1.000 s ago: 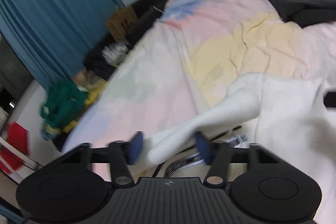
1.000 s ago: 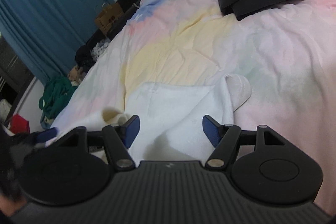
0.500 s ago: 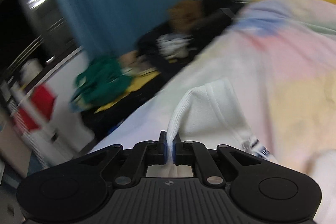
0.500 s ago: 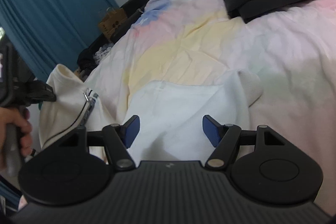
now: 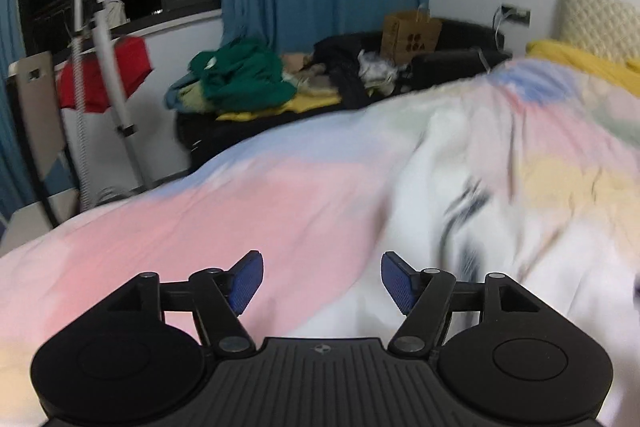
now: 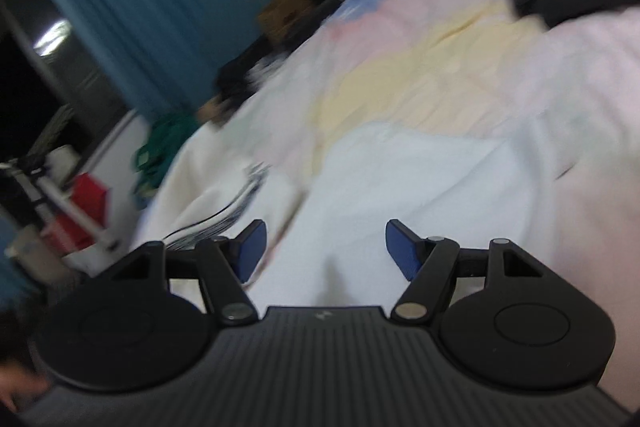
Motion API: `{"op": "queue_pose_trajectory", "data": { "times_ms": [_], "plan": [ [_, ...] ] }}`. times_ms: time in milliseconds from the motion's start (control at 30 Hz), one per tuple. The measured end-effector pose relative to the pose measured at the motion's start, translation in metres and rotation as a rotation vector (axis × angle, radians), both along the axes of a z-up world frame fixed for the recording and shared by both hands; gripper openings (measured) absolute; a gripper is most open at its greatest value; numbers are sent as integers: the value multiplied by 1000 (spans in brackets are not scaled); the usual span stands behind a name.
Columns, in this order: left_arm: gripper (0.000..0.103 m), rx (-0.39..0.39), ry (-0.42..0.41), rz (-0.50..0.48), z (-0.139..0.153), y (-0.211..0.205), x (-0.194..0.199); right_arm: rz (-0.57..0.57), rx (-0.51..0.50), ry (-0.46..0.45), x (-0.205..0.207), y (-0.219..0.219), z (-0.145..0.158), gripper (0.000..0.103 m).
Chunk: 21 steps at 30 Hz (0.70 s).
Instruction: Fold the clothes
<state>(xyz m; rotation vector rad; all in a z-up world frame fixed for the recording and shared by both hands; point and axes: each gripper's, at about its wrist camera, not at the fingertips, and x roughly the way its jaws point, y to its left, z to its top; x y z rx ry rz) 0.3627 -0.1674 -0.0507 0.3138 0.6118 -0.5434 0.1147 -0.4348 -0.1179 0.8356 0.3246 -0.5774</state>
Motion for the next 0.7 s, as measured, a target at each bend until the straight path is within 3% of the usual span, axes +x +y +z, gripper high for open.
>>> {"op": "queue_pose_trajectory", "data": {
  "times_ms": [200,400,467,567,633,700],
  "plan": [
    [69,156,32,41,-14,111,14,67,-10,-7,3,13,9,69],
    [76,164,289,-16,-39,123,53,49,-13,13,9,14,9,69],
    [68,170,357,-65,-46,121,53,40,-4,37,14,13,5,69],
    [43,259,334,-139,-52,115,41,41,13,54,18,13,1,69],
    [4,298,268,-176,-51,108,29,44,21,60,21,14,-1,69],
    [3,302,195,-172,-43,110,20,51,18,66,23,16,-1,69]
  ]
}}
